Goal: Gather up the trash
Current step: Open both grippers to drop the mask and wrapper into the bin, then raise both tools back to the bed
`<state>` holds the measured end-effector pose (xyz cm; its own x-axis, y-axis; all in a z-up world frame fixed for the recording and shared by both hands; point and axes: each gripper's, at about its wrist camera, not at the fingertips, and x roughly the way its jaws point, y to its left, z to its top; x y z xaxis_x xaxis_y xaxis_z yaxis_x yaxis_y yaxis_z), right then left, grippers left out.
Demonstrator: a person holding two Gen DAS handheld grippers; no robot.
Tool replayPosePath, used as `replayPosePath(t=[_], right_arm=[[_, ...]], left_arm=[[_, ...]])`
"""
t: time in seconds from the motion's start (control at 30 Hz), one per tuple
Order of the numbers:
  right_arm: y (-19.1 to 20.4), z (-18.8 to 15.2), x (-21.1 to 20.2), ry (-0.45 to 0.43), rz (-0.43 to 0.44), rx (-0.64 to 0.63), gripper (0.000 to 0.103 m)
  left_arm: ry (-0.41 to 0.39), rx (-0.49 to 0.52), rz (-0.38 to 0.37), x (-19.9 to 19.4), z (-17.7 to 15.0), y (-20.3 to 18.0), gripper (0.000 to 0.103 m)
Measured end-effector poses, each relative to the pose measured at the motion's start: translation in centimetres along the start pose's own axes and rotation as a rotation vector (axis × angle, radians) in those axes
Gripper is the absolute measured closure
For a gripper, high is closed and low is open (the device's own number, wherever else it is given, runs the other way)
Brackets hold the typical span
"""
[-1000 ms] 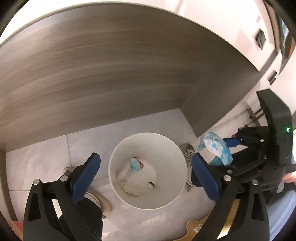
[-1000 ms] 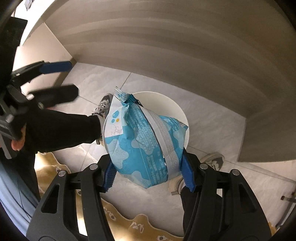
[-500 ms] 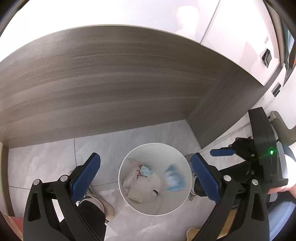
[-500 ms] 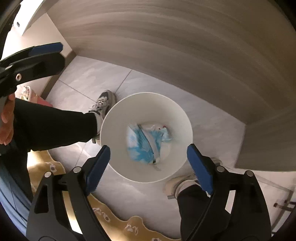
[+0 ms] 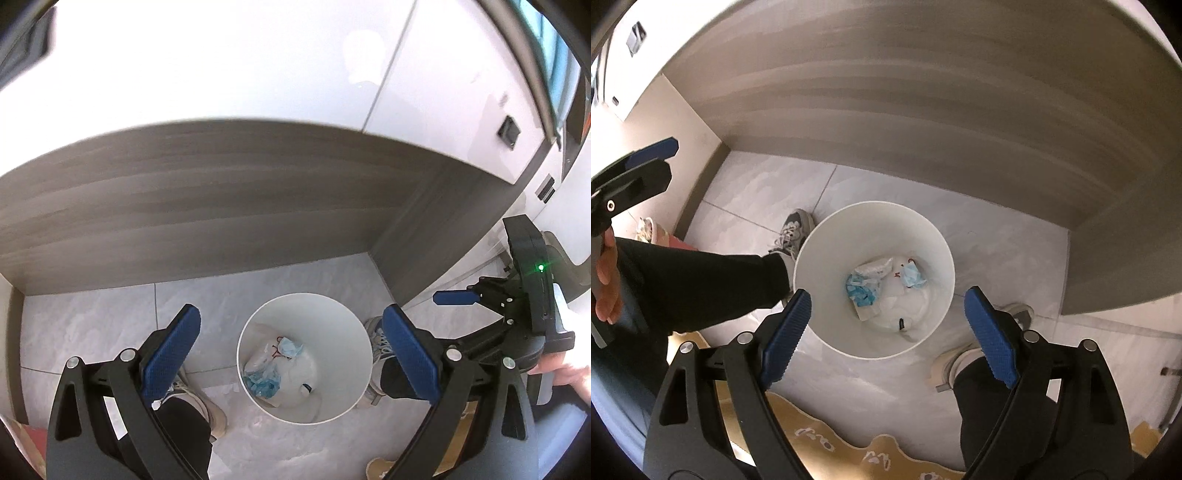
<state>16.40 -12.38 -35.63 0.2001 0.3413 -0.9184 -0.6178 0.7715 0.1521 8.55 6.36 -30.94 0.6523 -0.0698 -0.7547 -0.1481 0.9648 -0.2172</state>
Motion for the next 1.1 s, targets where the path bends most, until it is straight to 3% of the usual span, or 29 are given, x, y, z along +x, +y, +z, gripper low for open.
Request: replayPosePath(t=[0.23, 0.4, 0.53, 0.6, 0.67, 0.9, 1.1], right_arm=[[1.0, -1.2, -3.7, -0.061, 0.067, 0.045, 0.022], [2.9, -1.7, -7.6, -0.141, 0.047, 0.008, 0.022], [4.2, -1.6, -11.1, -0.207, 0.026, -0.024, 0.021], [4.6, -1.4, -13.1, -0.244, 0.012, -0.031, 0.010], [4.7, -1.0, -15.5, -0.290, 0.003, -0.024, 0.005], [4.8, 1.3, -24.2, -0.465, -0.011, -0.023, 0.005], [4.6, 4.8, -29.7, -0.579, -0.030, -0.038, 0.005]], left_arm=[[-0.030, 0.013, -0.004, -2.9, -0.8, -1.2, 0.006], [-0.064, -0.023, -0.026, -4.9, -0.2, -1.5, 0.006], [-0.100, 0.004, -0.015, -6.8, 0.7, -2.6, 0.006], [-0.124, 0.018, -0.006, -8.0, 1.5, -3.3, 0.006], [-0.159, 0.030, -0.003, -9.7, 2.6, -4.0, 0.006], [-0.278, 0.092, 0.052, -15.3, 7.0, -6.7, 0.006], [-0.326, 0.108, 0.126, -18.5, 12.0, -7.9, 0.006]])
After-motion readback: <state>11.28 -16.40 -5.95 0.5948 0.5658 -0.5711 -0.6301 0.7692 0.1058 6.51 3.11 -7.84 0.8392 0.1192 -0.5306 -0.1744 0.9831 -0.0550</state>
